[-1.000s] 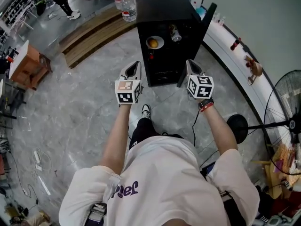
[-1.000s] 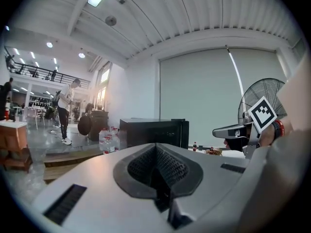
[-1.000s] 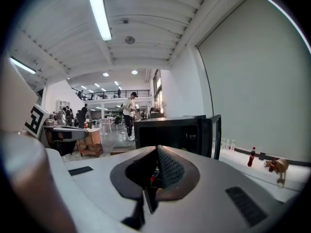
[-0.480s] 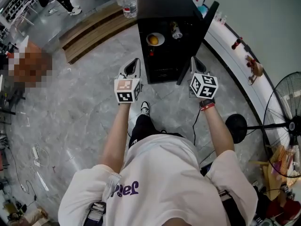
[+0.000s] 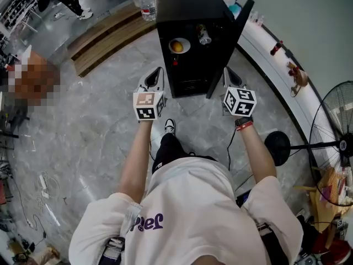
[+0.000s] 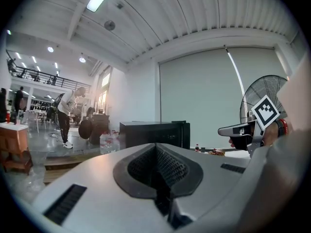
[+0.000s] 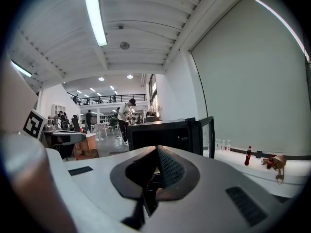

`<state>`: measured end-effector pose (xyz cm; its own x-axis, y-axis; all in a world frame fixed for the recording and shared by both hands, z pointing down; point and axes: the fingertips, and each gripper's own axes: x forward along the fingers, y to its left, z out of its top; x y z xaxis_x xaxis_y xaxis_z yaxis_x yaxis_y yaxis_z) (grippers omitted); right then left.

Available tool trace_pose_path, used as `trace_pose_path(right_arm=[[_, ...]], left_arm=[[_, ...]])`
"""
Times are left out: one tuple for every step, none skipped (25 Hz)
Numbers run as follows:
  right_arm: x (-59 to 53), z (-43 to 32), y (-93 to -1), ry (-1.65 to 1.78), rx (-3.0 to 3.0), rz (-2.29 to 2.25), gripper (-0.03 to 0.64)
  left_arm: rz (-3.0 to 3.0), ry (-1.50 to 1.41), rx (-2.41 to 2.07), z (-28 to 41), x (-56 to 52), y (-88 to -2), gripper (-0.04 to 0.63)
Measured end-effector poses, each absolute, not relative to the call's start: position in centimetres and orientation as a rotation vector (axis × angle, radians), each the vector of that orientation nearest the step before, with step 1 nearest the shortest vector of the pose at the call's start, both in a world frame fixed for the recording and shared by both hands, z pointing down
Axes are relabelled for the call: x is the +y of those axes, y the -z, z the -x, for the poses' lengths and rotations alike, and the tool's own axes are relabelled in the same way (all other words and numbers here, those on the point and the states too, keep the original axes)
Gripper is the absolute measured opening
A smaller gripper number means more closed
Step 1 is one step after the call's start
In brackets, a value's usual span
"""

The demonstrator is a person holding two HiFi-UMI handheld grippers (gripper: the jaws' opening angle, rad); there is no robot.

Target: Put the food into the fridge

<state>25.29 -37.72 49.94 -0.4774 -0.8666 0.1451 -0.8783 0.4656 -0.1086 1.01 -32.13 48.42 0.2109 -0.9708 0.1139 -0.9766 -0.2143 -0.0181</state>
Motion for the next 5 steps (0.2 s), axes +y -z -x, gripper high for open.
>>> trace_pose_path(right_arm=[[-37.8,-25.4,-50.1,-0.261,-2.627,-1.567,0.014],[-38.0,-25.5,-50.3,-0.263,-2.624,-1.566,0.014],[-38.1,-25.7,-50.5,-0.265,-2.620,-1.564,0.014],[-38.3,-25.9,-50.7,-0.267,-2.615,-1.562,0.014],[-38.5,-26.1,-51.0,-0.270,-2.610,-1.561,0.014]], left_arm=[[-2.400,-0.156,-1.927,-1.2,-32.3,-48.5,0.018],[-2.400,-0.159,-1.921,-1.4,-32.5,-48.7,0.018],[-2.399,-0.163,-1.914,-1.6,-32.7,-49.0,0.018],[-2.397,-0.169,-1.905,-1.8,-32.9,-49.3,0.018],[-2.395,-0.175,-1.895,-2.0,-33.1,-49.6,0.018]])
